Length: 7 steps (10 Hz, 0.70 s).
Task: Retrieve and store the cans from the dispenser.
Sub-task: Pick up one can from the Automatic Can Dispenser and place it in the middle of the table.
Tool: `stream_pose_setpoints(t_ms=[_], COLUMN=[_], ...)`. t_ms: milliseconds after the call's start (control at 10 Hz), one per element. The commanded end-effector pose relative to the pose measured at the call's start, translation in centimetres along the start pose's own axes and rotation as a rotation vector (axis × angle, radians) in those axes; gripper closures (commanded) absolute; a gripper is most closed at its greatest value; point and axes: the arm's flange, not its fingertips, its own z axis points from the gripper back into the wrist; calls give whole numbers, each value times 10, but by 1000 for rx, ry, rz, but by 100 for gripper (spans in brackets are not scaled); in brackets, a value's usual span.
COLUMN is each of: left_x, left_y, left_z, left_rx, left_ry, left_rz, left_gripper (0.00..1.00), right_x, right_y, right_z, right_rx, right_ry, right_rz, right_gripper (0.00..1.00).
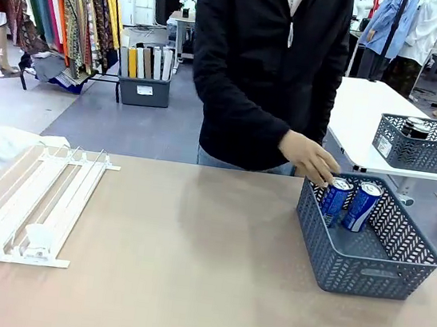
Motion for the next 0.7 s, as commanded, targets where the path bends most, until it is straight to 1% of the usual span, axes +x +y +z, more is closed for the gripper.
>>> stream_pose_setpoints(t_ms=[0,600], left_x=[0,0], left_y=[-1,-1], left_z=[-1,-1], left_rx=[-20,-20], left_ry=[-12,-12], left_rz=[-6,-6], left_gripper=[0,0], right_x=[-3,-3], right_y=[0,0], right_z=[3,3], right_rx=[-8,-8], right_ry=[16,16], right_rz=[13,13], right_gripper=[0,0])
